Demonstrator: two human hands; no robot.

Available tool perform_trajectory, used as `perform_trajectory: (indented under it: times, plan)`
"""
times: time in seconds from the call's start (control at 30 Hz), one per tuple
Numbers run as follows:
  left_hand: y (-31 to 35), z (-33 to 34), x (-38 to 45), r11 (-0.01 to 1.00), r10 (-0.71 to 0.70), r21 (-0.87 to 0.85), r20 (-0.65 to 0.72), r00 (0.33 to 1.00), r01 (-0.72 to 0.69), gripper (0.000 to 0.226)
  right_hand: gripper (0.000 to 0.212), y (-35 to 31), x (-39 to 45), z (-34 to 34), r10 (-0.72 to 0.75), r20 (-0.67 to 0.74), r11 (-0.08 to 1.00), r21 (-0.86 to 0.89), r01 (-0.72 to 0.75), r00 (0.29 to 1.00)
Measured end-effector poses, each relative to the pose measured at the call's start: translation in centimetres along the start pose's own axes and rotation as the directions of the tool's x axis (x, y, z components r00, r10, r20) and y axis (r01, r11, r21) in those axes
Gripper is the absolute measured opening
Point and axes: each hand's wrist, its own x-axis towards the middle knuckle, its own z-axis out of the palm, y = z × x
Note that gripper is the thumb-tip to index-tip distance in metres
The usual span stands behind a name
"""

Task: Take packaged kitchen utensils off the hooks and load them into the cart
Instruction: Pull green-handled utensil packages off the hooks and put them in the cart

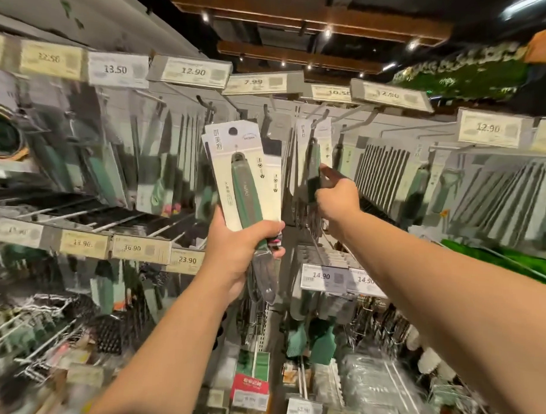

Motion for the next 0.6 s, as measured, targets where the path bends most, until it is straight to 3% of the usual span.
perform_trajectory:
  times: [0.2, 0.4, 0.5, 0.6]
  plan:
    - [-1.0, 0.2, 0.2, 0.996, -0.041, -0.073, 0.006, 0.999, 0.041, 0.061, 0.063, 0.6, 1.0, 1.2, 0.024, 0.05, 0.992, 0.124, -0.03, 0.998]
    - [-2.2, 0.5, 0.1, 0.994, -0.057, -0.089, -0.02, 0.998, 0.056, 0.072, 0.034, 0.3, -1.9, 1.1, -0.063, -0.069, 0.997, 0.03, 0.065, 0.996]
    - [-2.4, 1.4, -0.3, 0.985, -0.058, -0.166, -0.044, 0.997, 0.05, 0.064, 0.017, -0.5, -6.1, 1.7, -0.151, 0.006, 0.97, 0.196, 0.147, 0.988]
    - [-2.4, 2.5, -0.8, 0.966, -0.034, -0.257, -0.07, 0.997, 0.015, 0.059, 0.024, -0.4, -9.9, 2.3, -0.226, 0.091, 0.941, 0.277, 0.193, 0.97]
